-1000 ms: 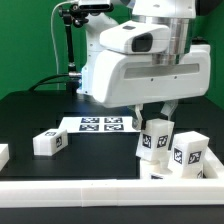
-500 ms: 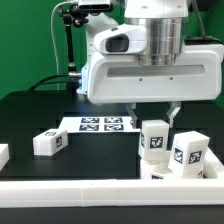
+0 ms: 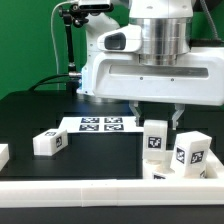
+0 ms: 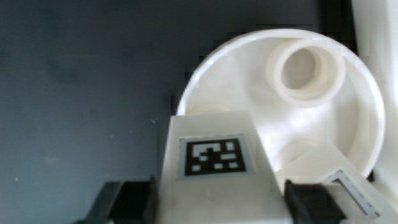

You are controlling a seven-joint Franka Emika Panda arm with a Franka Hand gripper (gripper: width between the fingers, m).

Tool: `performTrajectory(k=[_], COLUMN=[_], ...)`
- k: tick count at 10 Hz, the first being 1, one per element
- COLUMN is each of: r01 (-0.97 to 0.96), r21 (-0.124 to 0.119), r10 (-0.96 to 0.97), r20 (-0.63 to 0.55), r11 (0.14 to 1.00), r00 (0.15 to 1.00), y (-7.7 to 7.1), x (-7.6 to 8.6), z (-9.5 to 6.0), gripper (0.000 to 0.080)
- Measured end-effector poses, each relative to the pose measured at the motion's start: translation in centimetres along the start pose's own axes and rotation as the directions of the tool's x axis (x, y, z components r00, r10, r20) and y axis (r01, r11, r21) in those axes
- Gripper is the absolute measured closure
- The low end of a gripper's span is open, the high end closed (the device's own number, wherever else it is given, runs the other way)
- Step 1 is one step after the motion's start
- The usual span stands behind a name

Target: Assemble stool

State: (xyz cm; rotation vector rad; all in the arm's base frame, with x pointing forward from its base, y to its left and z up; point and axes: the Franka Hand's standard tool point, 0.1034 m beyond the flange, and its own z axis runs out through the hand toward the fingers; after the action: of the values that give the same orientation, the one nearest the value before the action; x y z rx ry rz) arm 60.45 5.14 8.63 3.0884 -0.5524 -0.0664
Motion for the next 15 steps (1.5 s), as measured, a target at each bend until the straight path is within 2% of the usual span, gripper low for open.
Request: performTrajectory(k=[4, 5, 6, 7, 9, 10, 14, 15], r01=[-0.229, -0.297, -0.391, -0.442, -0.602, -0.657, -0.864, -0.882], r21=[0.009, 0.018, 0.04, 0.05, 0.072, 0.074, 0.064, 0.061], r10=[0.229, 0.297, 0.391, 0.442, 0.601, 0.656, 0.86, 0.878], r20=[0.006, 0.012, 0.016, 0.017, 0.035, 0.044, 0.08, 0.083], r11=[0.973, 0.955, 0.92, 0.896, 0.795, 0.75, 0.5, 0.467], r00=[0.973, 0.955, 0.92, 0.897, 0.798, 0.754, 0.504, 0.471], y=[-0.3, -0.3, -0.2, -0.2, -0.3, -0.4, -1.1, -1.1], x=[-0.1, -0.2, 0.0, 0.1, 0.2, 0.1, 0.0, -0.1], z=[0.0, 0.1, 0.1, 0.1, 0.1, 0.2, 0.1, 0.1], gripper=[0.0456, 0.0456, 0.0456, 0.0456, 0.0456, 0.0456, 0.0456, 0.0456])
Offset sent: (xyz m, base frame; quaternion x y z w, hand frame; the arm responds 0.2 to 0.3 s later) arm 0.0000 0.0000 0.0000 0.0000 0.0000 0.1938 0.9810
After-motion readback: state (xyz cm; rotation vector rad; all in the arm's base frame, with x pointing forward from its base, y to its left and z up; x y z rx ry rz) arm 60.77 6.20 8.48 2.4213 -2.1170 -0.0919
